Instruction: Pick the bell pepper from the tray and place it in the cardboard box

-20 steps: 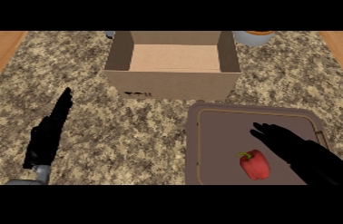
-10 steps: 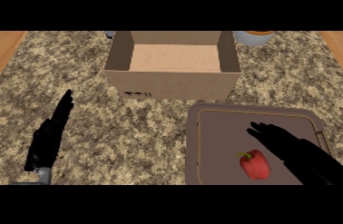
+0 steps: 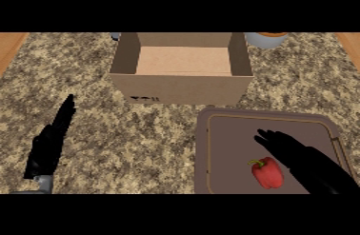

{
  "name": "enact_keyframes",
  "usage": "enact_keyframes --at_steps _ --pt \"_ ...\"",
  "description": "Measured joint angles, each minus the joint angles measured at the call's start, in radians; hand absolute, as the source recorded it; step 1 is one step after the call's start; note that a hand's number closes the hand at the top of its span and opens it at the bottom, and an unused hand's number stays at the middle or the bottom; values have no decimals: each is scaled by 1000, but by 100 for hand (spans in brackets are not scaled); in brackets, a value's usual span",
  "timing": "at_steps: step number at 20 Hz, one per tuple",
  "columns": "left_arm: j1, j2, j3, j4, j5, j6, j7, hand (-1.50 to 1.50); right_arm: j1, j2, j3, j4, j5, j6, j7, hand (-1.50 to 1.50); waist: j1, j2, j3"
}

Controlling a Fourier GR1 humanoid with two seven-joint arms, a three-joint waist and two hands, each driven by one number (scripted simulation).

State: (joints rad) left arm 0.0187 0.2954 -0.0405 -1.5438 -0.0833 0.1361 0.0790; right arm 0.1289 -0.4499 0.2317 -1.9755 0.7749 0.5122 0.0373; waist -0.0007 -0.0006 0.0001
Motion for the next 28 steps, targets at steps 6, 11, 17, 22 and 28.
enact_keyframes --at_steps 6,11,17,22,28 --pt "9 -33 13 -27 -39 -9 22 0 14 45 -7 24 42 -3 -32 -150 0 0 0" --pt "-13 -51 33 -8 -54 -25 17 0 -5 81 6 76 93 -16 -47 -150 0 0 0" --pt "-18 -56 59 -16 -58 -56 26 0 -19 112 36 139 161 -32 -59 150 1 0 0" --pt "5 -66 73 -19 -70 -67 3 0 -19 116 19 155 171 -56 -113 150 0 -1 -3" --pt "-16 -77 76 -5 -76 -72 7 0 -67 121 3 189 248 -186 -158 150 2 -1 -3"
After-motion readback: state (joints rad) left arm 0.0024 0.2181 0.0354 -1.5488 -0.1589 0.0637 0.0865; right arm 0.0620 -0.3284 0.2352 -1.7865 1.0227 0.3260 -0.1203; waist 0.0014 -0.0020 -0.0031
